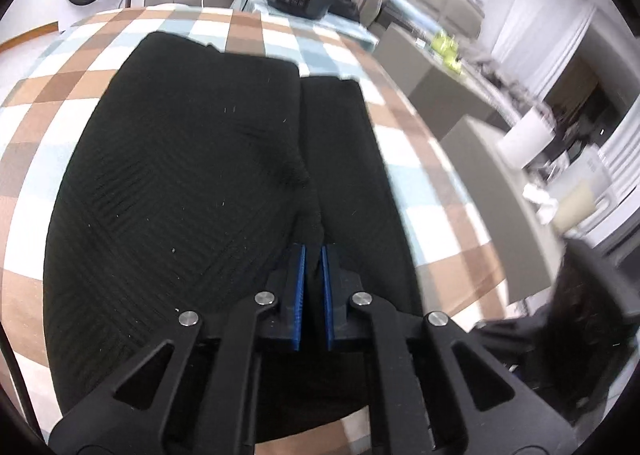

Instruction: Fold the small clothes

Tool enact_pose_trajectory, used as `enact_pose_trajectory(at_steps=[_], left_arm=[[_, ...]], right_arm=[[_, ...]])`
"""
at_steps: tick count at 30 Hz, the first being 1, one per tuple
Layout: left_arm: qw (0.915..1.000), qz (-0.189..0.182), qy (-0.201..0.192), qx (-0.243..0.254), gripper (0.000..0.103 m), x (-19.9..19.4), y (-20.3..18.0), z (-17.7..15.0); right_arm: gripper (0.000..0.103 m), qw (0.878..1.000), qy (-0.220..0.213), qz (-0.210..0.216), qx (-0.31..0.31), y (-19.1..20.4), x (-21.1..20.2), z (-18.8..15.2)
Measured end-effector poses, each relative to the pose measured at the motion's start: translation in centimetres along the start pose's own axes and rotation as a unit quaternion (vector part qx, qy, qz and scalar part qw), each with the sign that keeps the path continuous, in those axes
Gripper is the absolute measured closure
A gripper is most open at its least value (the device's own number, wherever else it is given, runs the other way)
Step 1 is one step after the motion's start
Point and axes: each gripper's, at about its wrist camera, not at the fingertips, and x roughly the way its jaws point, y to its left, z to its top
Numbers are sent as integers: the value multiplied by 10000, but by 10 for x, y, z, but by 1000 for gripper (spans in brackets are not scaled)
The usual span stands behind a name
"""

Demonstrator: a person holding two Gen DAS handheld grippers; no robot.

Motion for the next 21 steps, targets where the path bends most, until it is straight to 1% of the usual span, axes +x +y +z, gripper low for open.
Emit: enact_pose_trajectory(at_steps=[4, 6, 8, 9, 10, 11, 12, 13, 15, 17, 18, 19, 20, 21], left_arm=[[9994, -247, -249, -1, 98, -16, -5, 7], [9992, -276, -288, 63, 98, -16, -11, 10], [9991, -316, -277, 79, 102, -12, -14, 12], [9989, -376, -258, 45, 103, -11, -13, 12], [9986, -476, -228, 25, 103, -10, -13, 13], [9984, -517, -232, 38, 103, -9, -15, 13], [9984, -507, -249, 92, 103, -8, -17, 14], [9984, -456, -268, 175, 103, -8, -20, 15], [9983, -461, -275, 223, 103, -9, -21, 14], [9984, -431, -285, 240, 103, -13, -18, 14], [9984, -394, -315, 234, 103, -16, -16, 13], [9986, -360, -335, 204, 103, -19, -12, 13], [9987, -344, -336, 173, 103, -21, -8, 12], [9988, -330, -347, 121, 103, -24, -4, 11]], right_arm=[[96, 9998, 9, 88, 182, -7, 1, -2], [95, 9997, 36, 78, 242, -7, 1, 0], [91, 9997, -66, 32, 242, -5, -4, 3], [84, 9996, -136, 25, 236, -3, -6, 4], [72, 9995, -225, 61, 230, -1, -9, 5], [66, 9994, -258, 103, 218, 0, -10, 7], [62, 9994, -277, 123, 187, 1, -10, 7], [62, 9994, -280, 116, 142, 4, -9, 8], [62, 9998, -124, 124, 57, 7, 0, 11], [65, 9998, -100, 154, -21, 10, 2, 13], [79, 9998, -57, 176, -35, 10, 4, 13], [96, 9998, -24, 172, -8, 8, 5, 13], [97, 9999, -41, 161, 20, 7, 4, 14], [97, 9995, -172, 266, 8, 7, -3, 12]])
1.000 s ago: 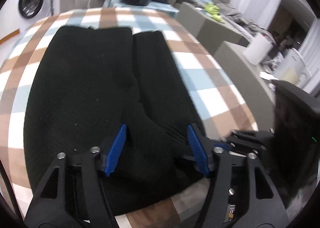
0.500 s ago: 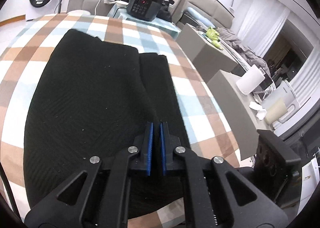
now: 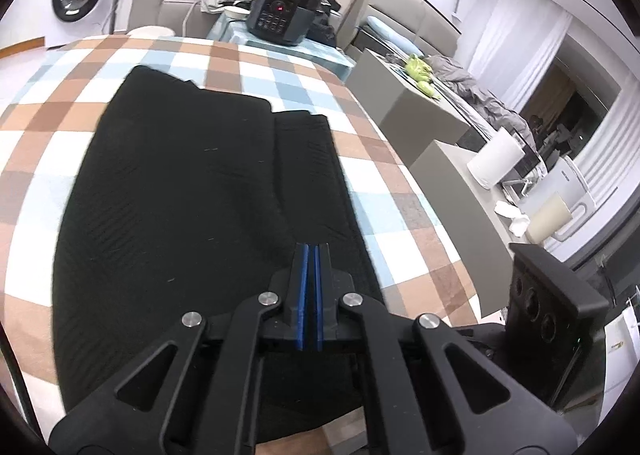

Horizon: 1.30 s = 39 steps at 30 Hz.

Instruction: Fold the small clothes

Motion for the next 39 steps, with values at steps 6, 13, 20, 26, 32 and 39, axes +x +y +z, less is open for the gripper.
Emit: enact_pose_trajectory(at_steps=[6, 13, 20, 26, 32, 39], left_arm=[[9996, 216, -87, -187, 103, -14, 25, -3], [9988, 368, -34, -329, 79, -21, 48, -12], [9970, 691, -42, -331, 56, -30, 62, -19], [9930, 1036, -232, -521, 44, -49, 88, -22], [9913, 1053, -432, -661, 44, -68, 105, -16], [9935, 1052, -25, -432, 44, -41, 96, -21]], right_arm=[[92, 9987, 394, -267, 201, -10, -2, -12], [58, 9988, -336, -197, 312, 3, -18, 11], [58, 9942, -288, -277, 994, -21, 45, 57], [96, 9904, -179, -284, 1339, -31, 76, 88], [97, 9911, -870, -766, 650, 9, 2, 101], [90, 9863, 84, -1035, 1285, -43, 33, 72]])
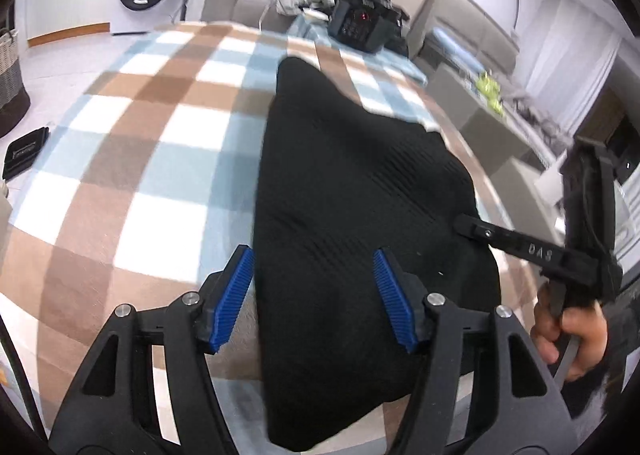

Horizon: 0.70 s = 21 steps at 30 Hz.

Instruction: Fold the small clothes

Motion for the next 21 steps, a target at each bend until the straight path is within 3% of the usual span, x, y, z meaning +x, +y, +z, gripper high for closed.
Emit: enact_pose_trajectory(at_steps=[2, 4, 5, 7, 12, 14, 18, 21], left_arm=[[9998, 52, 157, 117, 44, 6, -5, -8], [9994, 109, 228, 238, 44, 10, -8, -16], [9993, 117, 248, 273, 44, 12, -8, -19], [9989, 171, 281, 330, 44, 14, -9, -22], [9994, 67, 292, 189, 44, 12, -4, -23], [9994, 30, 291, 158, 44, 11, -2, -21], [9995, -46, 285, 107, 44, 11, 2, -17], [9996, -169, 235, 29, 44, 9, 4, -12]], right_arm=[[84, 9999, 30, 148, -14, -3, -3, -3], [59, 9991, -107, 399, 115, -7, -8, 1], [55, 9986, -205, 445, 189, -7, -7, 5], [53, 9970, -485, 428, 432, -18, -9, 19], [53, 9885, -591, 569, 1269, -51, 20, 67], [61, 9854, -583, 622, 1475, -60, 31, 79], [94, 9897, -518, 706, 1129, -49, 38, 102], [97, 9917, -1039, 567, 494, -27, 10, 107]])
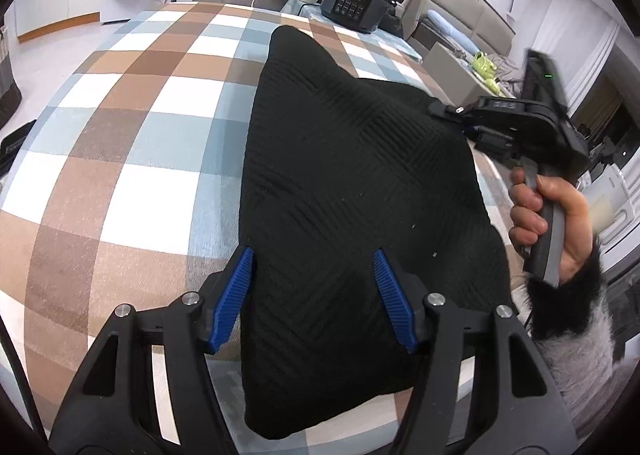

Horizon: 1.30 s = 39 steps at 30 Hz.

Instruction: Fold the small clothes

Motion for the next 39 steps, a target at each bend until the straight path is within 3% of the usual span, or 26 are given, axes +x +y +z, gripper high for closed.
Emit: enact_pose_trajectory(at_steps=[4, 8, 10, 13, 15, 17, 23, 27, 28, 30, 32, 34, 35, 39], left_arm=[[9999, -89, -50, 71, 44, -3, -4, 3], [9999, -16, 1, 152, 44, 4, -6, 1], [9999, 58, 46, 142, 44, 6, -4, 0], [9999, 71, 30, 105, 44, 4, 0, -2], [10000, 82, 8, 56, 44, 2, 3, -2], [10000, 78, -27, 34, 44, -1, 5, -2], [9998, 130, -95, 90, 44, -9, 7, -3], [9998, 171, -101, 68, 44, -15, 10, -8], [9998, 170, -108, 60, 44, -17, 11, -9], [9997, 202, -123, 61, 44, -22, 12, -13], [9996, 225, -144, 40, 44, -26, 14, -17], [9995, 251, -183, 21, 44, -33, 15, -20], [9994, 266, -215, 4, 44, -36, 16, -22], [9990, 319, -279, -112, 44, -46, 20, -27]], right_arm=[[98, 9955, -234, -731, -561, 19, -20, 5], [98, 9929, 191, -1122, -356, -3, 13, 0], [92, 9902, 388, -1320, -256, -16, 26, -4], [80, 9938, 321, -1062, -28, -22, 4, -18], [72, 9957, 116, -910, -105, -15, -32, -38], [71, 9971, 31, -756, -124, -8, -59, -58], [71, 9989, 344, -14, -312, 23, -124, -143], [70, 9956, 788, 262, -446, 41, -124, -187], [64, 9949, 841, 242, -496, 43, -121, -191], [64, 9935, 943, -2, -640, 45, -106, -197], [66, 9923, 964, -116, -775, 47, -92, -198], [91, 9899, 942, -87, -1054, 53, -84, -199], [95, 9868, 1008, -153, -1261, 59, -78, -199], [98, 9879, 684, 189, -1379, 69, -104, -181]])
